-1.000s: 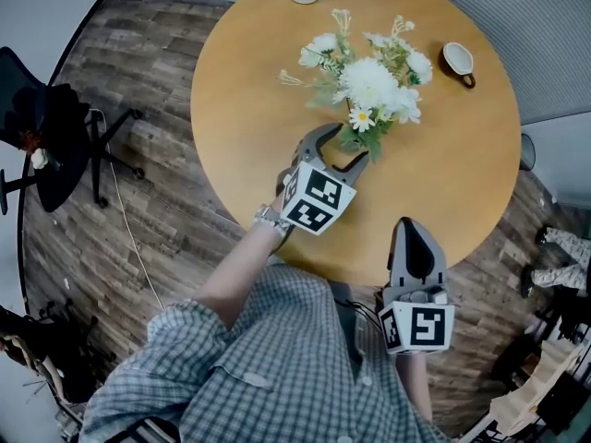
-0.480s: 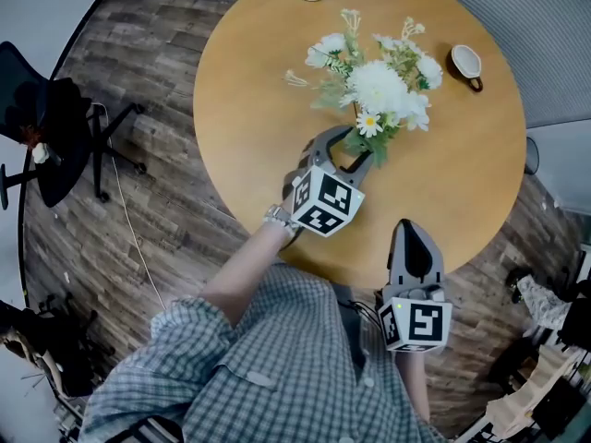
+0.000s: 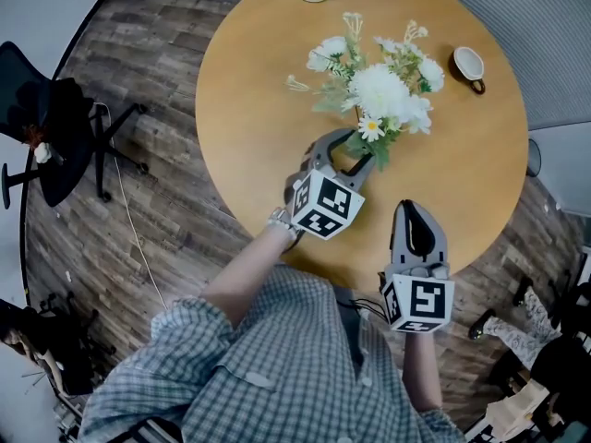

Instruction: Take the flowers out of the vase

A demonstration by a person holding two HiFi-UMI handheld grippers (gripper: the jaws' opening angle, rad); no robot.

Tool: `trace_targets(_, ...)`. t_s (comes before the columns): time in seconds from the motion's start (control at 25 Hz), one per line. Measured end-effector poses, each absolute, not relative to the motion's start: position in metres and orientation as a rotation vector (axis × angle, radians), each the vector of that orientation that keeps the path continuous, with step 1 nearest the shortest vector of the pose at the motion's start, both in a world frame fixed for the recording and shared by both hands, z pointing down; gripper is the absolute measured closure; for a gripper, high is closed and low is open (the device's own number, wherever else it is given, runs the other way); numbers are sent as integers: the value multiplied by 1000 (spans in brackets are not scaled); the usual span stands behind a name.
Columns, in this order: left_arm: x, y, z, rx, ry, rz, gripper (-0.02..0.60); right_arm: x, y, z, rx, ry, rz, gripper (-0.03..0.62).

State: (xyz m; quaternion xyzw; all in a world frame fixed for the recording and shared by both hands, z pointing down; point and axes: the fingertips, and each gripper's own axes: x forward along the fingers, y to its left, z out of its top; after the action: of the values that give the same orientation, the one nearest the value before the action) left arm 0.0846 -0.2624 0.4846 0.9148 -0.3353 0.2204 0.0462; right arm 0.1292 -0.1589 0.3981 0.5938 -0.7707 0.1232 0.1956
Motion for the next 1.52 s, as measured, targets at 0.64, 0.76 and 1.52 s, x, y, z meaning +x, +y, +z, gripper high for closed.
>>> trace_targets(0.64, 85, -262, 485, 2792, -1016, 672, 354, 93, -224, 410, 1478, -2316, 377, 398)
trace_targets(0.76, 85, -262, 484, 2795, -1014, 668, 354, 89, -238, 410, 1472, -2323, 365, 396)
trace_targets(1.52, 89, -261, 483, 2808, -992, 675, 354, 81, -284, 417, 1418, -2417, 358, 437)
